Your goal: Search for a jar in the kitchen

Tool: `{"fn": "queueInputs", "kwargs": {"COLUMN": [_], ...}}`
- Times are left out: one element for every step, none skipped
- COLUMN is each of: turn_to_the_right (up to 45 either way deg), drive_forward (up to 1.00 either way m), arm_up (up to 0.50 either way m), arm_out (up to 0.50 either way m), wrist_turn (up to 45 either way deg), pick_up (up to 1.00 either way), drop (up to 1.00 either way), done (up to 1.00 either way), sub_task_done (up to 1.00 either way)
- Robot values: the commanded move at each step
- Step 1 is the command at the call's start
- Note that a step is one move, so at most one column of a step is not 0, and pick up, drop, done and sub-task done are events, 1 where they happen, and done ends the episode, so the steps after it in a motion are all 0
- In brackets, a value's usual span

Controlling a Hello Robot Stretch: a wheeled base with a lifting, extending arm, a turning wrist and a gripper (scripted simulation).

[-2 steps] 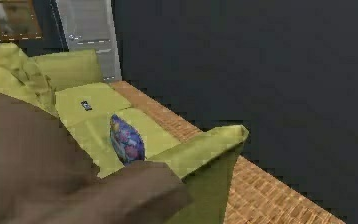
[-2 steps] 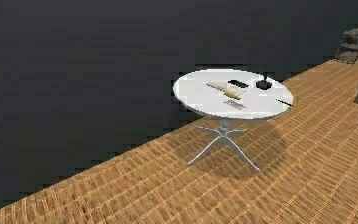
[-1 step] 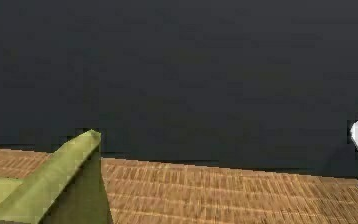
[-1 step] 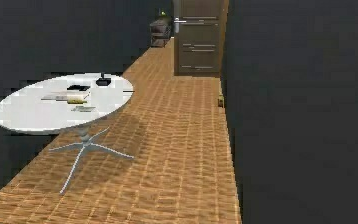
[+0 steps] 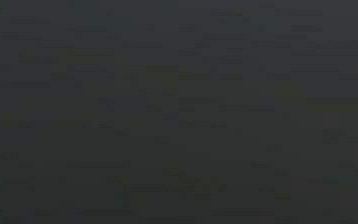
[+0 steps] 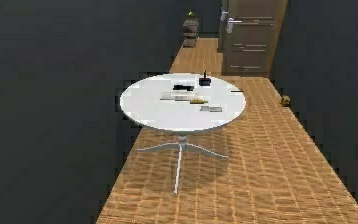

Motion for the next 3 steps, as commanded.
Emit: {"fn": "queueInputs", "kwargs": {"turn_to_the_right": [-15.0,0.0,-9.0], "drive_forward": [0.0,0.4,0.0], "arm_up": [0.0,0.0,0.0], "arm_out": [0.0,0.0,0.0], "wrist_turn": [0.0,0.0,0.0], "pick_up": [0.0,0.0,0.0], "drop": [0.0,0.0,0.0], "done": [0.0,0.0,0.0], "sub_task_done": [0.0,0.0,0.0]}}
